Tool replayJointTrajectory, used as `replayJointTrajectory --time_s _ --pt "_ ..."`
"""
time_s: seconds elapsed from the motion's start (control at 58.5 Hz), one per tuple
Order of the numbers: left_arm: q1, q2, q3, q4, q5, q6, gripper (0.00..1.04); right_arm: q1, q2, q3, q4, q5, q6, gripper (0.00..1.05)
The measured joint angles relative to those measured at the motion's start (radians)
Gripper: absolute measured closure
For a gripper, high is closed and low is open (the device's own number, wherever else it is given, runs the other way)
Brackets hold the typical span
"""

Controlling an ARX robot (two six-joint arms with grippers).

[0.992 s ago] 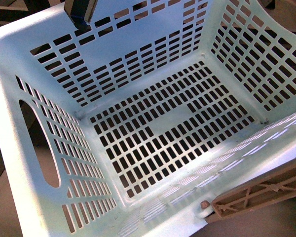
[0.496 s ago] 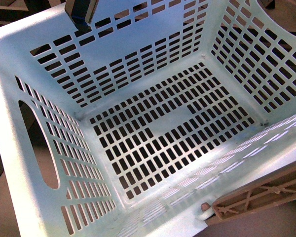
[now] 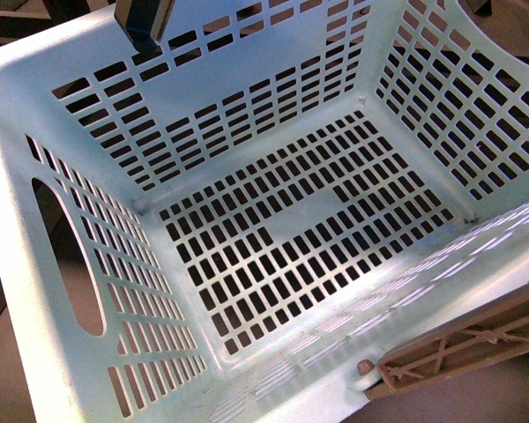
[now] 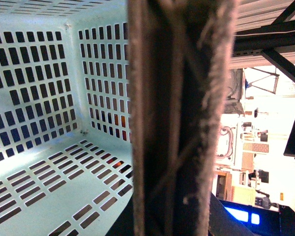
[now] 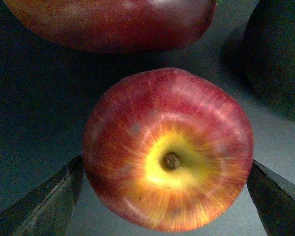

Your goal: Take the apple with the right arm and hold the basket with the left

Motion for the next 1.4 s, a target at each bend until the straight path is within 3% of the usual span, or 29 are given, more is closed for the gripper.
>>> replayJointTrajectory --time_s 0.205,0.342,0.496,0.735,0.975,1.18,1.403 --pt "0.000 0.000 0.000 0.000 0.000 0.000 0.99 -0.003 0.020 0.022 0.000 -0.003 0.015 0.09" --pt "0.000 0.000 0.000 0.000 0.000 0.000 0.99 -0.018 0.022 0.013 0.023 -0.024 0.013 0.25" --pt "0.000 0.000 0.000 0.000 0.000 0.000 0.99 -0.051 0.000 -0.039 0.047 -0.056 -0.029 0.26" --pt "0.000 0.000 0.000 0.000 0.000 0.000 0.99 -0.123 -0.206 -0.206 0.051 -0.207 -0.169 0.26" --pt "0.000 0.000 0.000 0.000 0.000 0.000 0.99 -0.143 -0.594 -0.358 -0.098 -0.438 -0.212 0.26" --pt "0.000 0.000 0.000 0.000 0.000 0.000 0.99 -0.080 -1.106 -0.404 -0.331 -0.593 -0.086 0.26" --pt "0.000 0.000 0.000 0.000 0.000 0.000 0.99 0.064 -1.445 -0.403 -0.413 -0.581 0.115 0.26"
